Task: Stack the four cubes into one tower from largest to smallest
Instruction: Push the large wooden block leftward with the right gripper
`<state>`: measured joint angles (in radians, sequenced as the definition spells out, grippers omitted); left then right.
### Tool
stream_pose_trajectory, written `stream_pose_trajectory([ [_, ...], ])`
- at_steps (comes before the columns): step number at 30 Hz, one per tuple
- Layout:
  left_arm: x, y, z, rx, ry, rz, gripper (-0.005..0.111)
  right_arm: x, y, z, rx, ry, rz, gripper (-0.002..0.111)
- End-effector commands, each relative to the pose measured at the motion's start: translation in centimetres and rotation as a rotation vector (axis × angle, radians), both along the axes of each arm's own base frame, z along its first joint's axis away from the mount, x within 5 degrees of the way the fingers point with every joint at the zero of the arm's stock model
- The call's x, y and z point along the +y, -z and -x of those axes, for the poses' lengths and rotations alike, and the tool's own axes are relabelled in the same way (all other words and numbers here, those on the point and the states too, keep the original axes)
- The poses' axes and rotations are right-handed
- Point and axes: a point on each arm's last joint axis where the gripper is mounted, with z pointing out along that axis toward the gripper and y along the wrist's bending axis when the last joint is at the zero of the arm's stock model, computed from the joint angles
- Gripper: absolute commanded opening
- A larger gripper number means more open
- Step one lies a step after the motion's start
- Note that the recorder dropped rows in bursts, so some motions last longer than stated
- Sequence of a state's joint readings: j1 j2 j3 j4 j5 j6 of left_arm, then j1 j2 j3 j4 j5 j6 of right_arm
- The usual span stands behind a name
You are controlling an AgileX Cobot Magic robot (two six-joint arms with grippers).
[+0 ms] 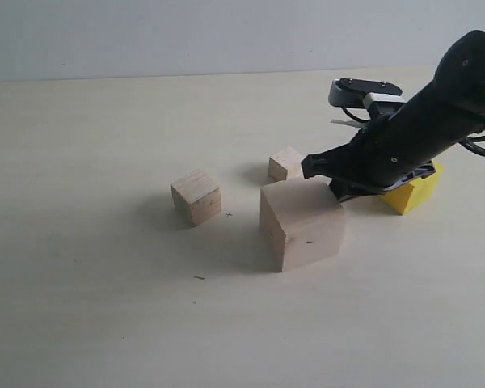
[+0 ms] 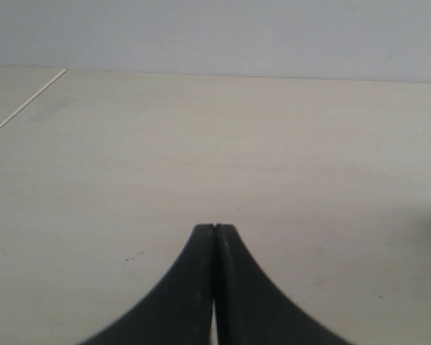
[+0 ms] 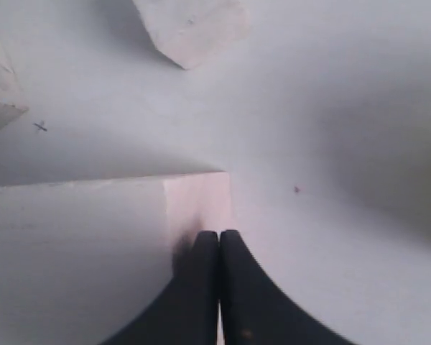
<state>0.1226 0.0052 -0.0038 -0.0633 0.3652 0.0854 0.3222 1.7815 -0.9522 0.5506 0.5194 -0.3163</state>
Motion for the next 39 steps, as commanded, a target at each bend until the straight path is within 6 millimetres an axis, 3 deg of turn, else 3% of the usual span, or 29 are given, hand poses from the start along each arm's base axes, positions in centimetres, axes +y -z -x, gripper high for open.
stream_pose_trajectory([
  [1, 0.0, 0.0, 0.0, -0.011, 0.004, 0.006, 0.0, 1.7, -1.0, -0.4, -0.026, -0.004, -0.047, 0.0],
  [8, 0.0, 0.0, 0.0, -0.011, 0.004, 0.006, 0.0, 1.8, -1.9, -0.1, -0.014, 0.037, -0.066, 0.0],
  [15, 0.0, 0.0, 0.0, -0.011, 0.004, 0.006, 0.0, -0.4, -2.4, 1.6, 0.105, 0.062, 0.161, 0.0],
  [19, 0.0, 0.0, 0.0, -0.011, 0.004, 0.006, 0.0, 0.5, -1.8, 2.4, 0.146, 0.022, 0.07, 0.0],
  [30, 0.0, 0.0, 0.0, -0.011, 0.004, 0.006, 0.0, 2.2, -0.8, 2.2, 0.194, 0.029, -0.12, 0.0],
  [33, 0.0, 0.0, 0.0, -0.011, 0.004, 0.006, 0.0, 3.0, 0.5, 2.3, 0.222, 0.015, -0.125, 0.0],
  [39, 0.0, 0.0, 0.0, -0.011, 0.004, 0.006, 0.0, 4.2, 0.7, 2.8, 0.21, -0.026, -0.111, 0.0],
])
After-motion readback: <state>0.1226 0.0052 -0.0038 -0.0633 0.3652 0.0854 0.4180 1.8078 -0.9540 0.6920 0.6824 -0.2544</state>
